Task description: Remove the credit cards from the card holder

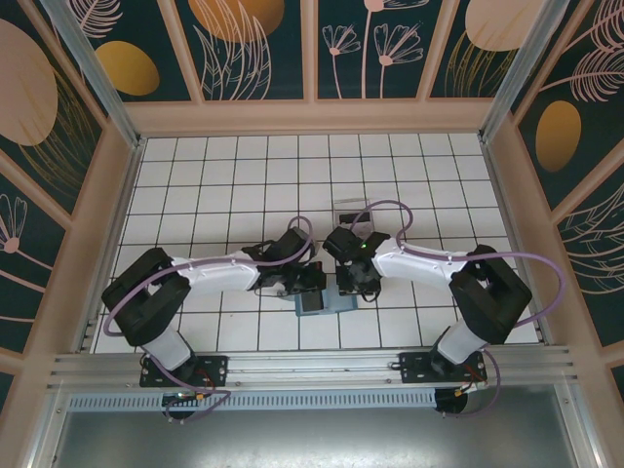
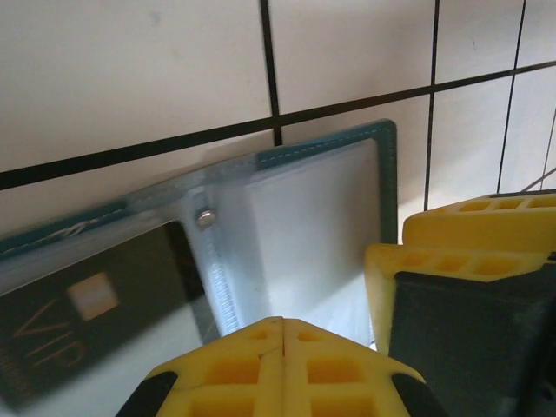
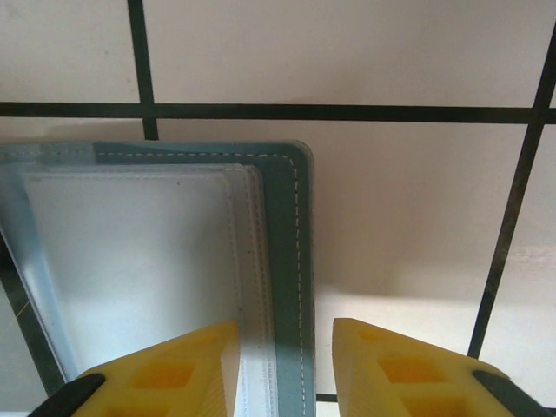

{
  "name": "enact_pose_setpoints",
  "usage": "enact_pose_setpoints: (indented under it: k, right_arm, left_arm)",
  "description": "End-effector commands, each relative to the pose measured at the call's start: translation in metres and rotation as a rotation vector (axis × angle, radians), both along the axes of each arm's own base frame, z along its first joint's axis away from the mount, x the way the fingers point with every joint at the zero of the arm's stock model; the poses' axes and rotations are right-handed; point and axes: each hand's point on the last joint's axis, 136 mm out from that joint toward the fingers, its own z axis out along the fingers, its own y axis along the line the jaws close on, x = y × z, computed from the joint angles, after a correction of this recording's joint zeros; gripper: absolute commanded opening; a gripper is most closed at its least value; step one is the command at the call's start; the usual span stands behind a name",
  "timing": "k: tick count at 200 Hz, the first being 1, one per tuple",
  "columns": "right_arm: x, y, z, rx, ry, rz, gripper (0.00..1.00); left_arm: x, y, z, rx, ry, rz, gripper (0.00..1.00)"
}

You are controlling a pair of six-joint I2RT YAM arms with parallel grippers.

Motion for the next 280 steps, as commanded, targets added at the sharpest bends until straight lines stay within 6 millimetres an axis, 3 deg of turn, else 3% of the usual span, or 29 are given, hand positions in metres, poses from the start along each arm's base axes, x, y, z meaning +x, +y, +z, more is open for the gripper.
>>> enact_pose_setpoints:
  k: [1,17,21,102,110,174,222,251,280]
  right_arm:
    - [0.003,-0.009,-0.004,-0.004,-0.012,-0.039,0.32]
    - [0.002,-0.010,-0.004,0.006,-0.011,-0.044,0.31]
    - [0.002,-0.010,-0.004,0.010,-0.011,-0.045,0.30]
    - [0.000,-0.015,-0.007,0.022,-0.017,-0.059,0.28]
    - [0.001,-0.015,-0.007,0.022,-0.018,-0.060,0.28]
    - [-0.004,-0.006,-0.006,0.087,0.000,-0.064,0.28]
    - [0.001,-0.003,0.010,0.105,-0.027,-0.069,0.28]
    - [0.008,0.001,0.029,0.127,-0.061,-0.072,0.28]
    - [0.013,0.007,0.043,0.159,-0.084,-0.076,0.28]
  left_arm:
    - [-0.006,-0.007,-0.005,0.021,0.019,-0.058,0.00]
    - [-0.005,-0.012,-0.001,0.017,0.014,-0.067,0.00]
    - [-0.005,-0.011,-0.011,0.037,0.032,-0.068,0.00]
    - [-0.012,-0.015,-0.035,0.102,0.073,-0.103,0.00]
    - [-0.007,-0.023,-0.029,0.087,0.060,-0.106,0.00]
    - [-0.009,-0.025,-0.043,0.107,0.079,-0.116,0.00]
    - [-0.014,-0.017,-0.058,0.132,0.095,-0.115,0.00]
    - [-0.011,-0.017,-0.052,0.128,0.070,-0.119,0.00]
    - [-0.001,-0.021,-0.022,0.099,-0.009,-0.114,0.00]
